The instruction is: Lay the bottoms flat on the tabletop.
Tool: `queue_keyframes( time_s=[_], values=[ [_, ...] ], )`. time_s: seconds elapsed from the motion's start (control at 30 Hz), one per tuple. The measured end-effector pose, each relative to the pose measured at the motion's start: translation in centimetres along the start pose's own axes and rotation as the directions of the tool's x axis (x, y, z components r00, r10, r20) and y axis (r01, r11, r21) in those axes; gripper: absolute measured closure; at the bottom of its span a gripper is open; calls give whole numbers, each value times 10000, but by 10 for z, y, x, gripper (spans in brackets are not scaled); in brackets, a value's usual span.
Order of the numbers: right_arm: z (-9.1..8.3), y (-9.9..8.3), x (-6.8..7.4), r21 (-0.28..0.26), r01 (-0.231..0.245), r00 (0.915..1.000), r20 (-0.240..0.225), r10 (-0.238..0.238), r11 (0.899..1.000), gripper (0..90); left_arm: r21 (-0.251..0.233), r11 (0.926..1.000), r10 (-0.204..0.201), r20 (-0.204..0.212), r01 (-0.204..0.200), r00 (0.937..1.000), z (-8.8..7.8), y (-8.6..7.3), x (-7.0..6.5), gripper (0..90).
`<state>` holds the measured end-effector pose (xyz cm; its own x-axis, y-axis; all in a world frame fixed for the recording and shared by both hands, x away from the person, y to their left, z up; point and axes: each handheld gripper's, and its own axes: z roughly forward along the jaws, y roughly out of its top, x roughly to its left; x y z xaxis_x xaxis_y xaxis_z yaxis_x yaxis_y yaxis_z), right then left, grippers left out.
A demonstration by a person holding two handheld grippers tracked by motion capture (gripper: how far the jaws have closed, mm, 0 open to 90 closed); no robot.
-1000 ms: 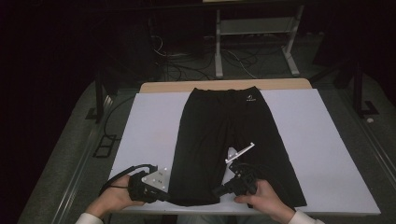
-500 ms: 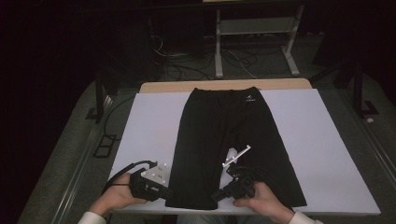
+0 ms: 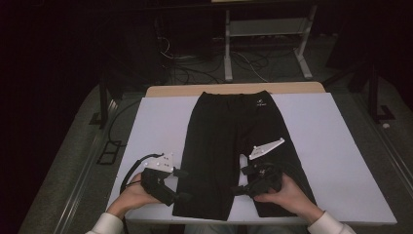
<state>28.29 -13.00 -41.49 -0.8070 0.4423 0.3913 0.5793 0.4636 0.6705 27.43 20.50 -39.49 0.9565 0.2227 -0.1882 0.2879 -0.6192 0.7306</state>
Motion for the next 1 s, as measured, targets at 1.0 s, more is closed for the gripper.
queue_keyframes(
  time_s=[1.0],
  values=[
    [-75,-24,-45,-1969,-306,9886,1384,587,9799,0,-3030,9498,-1192,-1197,780,9856,22,27,16,0]
  ],
)
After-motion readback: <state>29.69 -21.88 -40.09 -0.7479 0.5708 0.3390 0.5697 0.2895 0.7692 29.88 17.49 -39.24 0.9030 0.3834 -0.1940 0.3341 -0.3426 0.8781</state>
